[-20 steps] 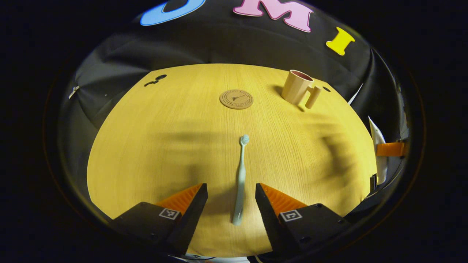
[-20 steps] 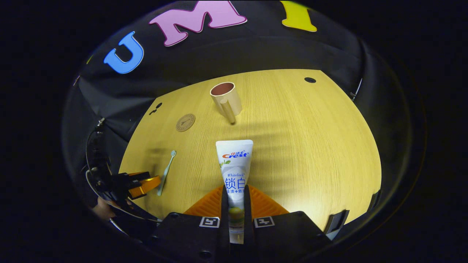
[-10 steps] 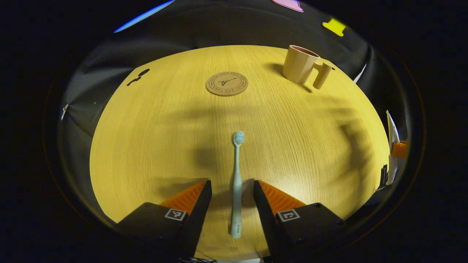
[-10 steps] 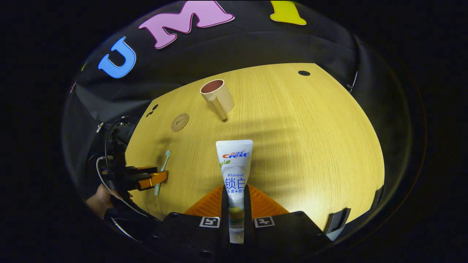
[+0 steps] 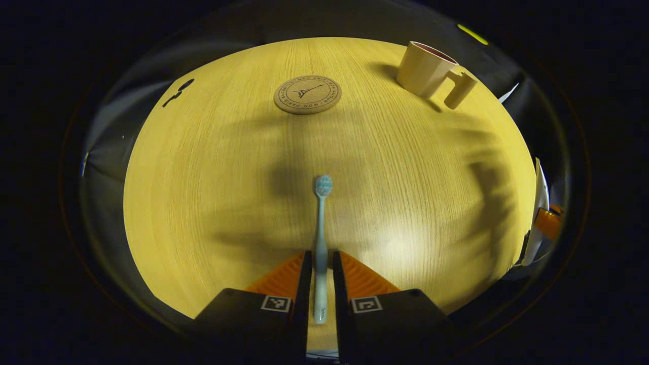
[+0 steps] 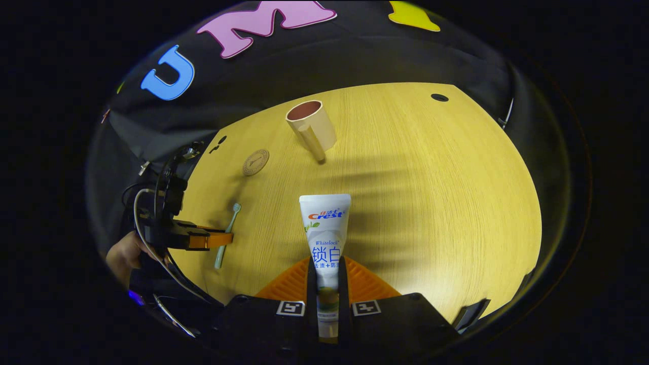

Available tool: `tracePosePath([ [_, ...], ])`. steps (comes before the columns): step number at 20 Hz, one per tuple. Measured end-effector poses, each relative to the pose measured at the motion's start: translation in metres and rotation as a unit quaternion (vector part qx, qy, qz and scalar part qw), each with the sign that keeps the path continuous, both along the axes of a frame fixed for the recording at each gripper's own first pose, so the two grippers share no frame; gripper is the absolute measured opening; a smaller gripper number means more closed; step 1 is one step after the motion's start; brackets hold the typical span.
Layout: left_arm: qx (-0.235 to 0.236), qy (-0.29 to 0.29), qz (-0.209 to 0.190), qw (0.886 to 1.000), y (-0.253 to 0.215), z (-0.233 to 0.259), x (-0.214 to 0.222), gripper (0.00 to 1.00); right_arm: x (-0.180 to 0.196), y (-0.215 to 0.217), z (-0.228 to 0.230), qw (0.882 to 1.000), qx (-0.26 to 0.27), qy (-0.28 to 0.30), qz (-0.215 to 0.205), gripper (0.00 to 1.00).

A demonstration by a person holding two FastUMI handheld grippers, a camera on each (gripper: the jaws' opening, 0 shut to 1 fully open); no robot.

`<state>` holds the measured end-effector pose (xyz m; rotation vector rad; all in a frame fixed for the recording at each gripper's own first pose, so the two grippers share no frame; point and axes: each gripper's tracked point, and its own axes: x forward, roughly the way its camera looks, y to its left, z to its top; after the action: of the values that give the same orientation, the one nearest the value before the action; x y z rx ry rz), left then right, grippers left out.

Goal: Put the toothbrush and toothpaste on the desktop into the cup, then pick up the cup and place it on the coaster on the desktop.

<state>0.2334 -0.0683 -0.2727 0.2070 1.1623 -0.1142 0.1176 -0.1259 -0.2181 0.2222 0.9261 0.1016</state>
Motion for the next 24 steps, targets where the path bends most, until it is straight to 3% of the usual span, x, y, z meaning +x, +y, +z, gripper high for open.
tracePosePath([
  [2, 0.002, -0.005, 0.0, 1.0, -0.002, -0.001, 0.0, 0.17, 0.004, -0.002, -0.002, 1.0, 0.004, 0.003, 0.002, 0.19],
  [7, -0.008, -0.044, 0.007, 0.999, -0.002, 0.001, 0.002, 0.09, 0.008, -0.006, -0.003, 1.0, 0.001, 0.002, 0.01, 0.19],
  [16, -0.06, -0.112, 0.039, 0.991, -0.009, 0.02, -0.013, 0.07, 0.024, -0.01, 0.031, 0.999, -0.014, -0.041, 0.01, 0.19],
  [24, -0.114, -0.174, 0.059, 0.976, -0.016, 0.065, -0.03, 0.07, 0.088, -0.001, 0.096, 0.992, -0.014, -0.124, 0.007, 0.18],
])
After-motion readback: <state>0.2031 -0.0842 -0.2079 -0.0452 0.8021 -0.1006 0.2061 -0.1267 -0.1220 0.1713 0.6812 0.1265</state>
